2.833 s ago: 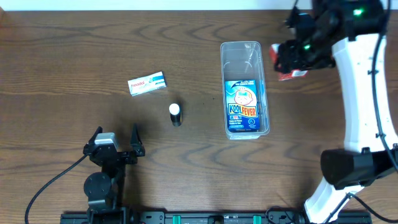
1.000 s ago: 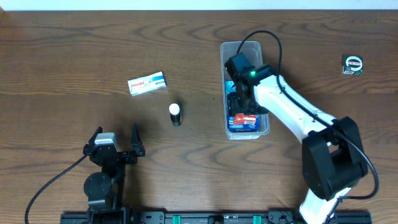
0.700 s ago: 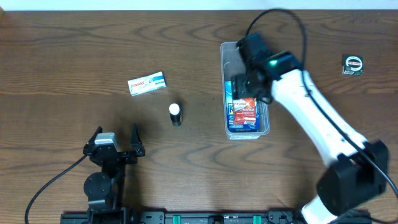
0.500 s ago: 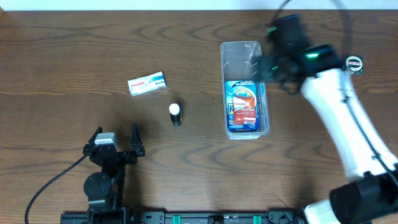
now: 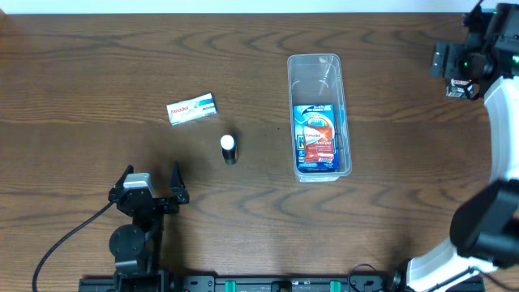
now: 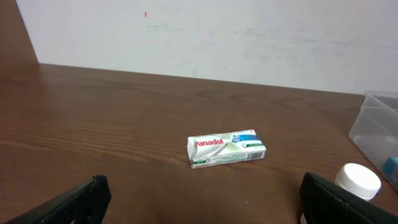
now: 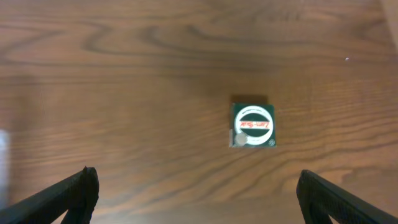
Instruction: Pack container
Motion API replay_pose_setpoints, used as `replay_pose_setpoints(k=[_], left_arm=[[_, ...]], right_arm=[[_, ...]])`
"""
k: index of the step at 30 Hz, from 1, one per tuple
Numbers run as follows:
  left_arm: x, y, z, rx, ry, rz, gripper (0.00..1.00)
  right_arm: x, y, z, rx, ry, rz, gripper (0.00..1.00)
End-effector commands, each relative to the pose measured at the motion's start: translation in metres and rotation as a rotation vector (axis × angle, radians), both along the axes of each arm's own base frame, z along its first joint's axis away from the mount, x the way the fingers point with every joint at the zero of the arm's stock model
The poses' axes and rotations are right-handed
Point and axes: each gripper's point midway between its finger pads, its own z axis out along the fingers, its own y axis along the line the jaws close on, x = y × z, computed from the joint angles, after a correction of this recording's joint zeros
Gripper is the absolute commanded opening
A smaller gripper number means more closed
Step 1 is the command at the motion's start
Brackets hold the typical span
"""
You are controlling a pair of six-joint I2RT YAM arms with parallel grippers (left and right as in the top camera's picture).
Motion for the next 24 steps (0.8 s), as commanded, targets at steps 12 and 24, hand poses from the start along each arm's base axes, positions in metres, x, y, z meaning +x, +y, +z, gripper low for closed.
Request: replay_pose_setpoints(k=[12, 24], left_arm=[[-0.001, -0.001, -0.016, 0.004, 0.052, -0.007, 0.98], [-0.001, -0.001, -0.016, 0.004, 0.052, -0.007, 0.98]], right_arm=[[0.027, -0.071, -0.095, -0.014, 0.043, 0.016, 0.99], [0.054, -0.091, -0.094, -0.015, 0.007, -0.016, 0.99]])
